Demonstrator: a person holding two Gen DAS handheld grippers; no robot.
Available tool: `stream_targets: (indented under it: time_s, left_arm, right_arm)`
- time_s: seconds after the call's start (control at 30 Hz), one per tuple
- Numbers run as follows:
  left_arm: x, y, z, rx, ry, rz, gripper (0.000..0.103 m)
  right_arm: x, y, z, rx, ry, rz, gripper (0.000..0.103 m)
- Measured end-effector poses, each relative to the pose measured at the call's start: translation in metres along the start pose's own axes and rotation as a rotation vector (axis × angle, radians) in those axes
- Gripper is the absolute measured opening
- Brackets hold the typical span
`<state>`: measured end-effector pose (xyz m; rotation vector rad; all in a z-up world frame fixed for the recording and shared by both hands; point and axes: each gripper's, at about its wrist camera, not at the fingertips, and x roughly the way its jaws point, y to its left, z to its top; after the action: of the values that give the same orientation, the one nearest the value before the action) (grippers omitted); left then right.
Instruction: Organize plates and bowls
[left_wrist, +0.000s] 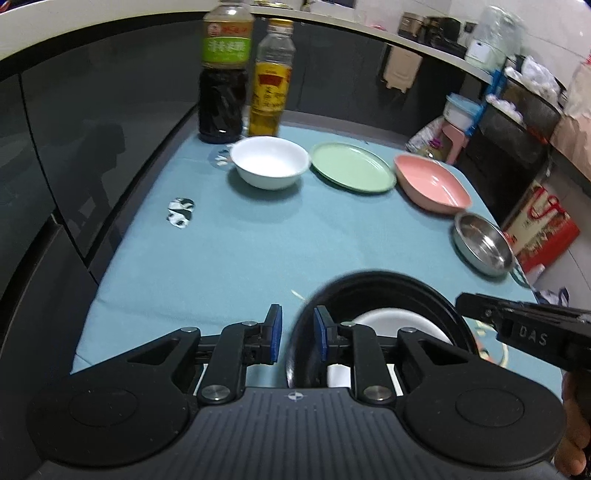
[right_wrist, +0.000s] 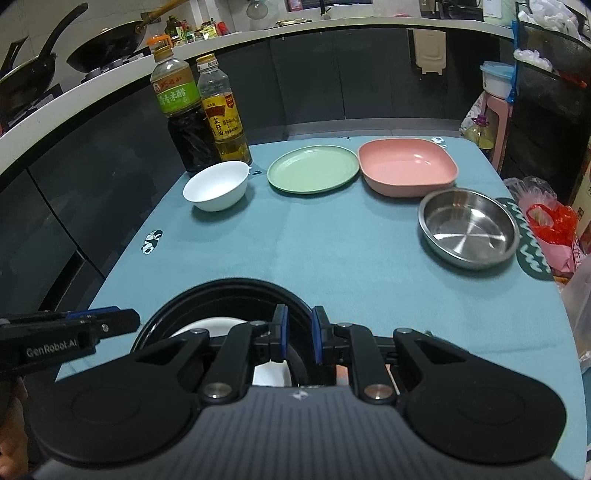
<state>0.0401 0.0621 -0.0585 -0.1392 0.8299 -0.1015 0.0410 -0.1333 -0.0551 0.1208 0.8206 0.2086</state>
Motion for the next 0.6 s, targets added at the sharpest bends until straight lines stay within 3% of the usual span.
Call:
stream_targets:
  time_s: [0.6]
  left_arm:
    - [0.058, 0.031, 0.046, -0.065, 0.031, 0.07, 0.02]
  right_arm:
    - [0.063, 0.014, 0.051, -0.031, 0.067, 0.007, 0.014]
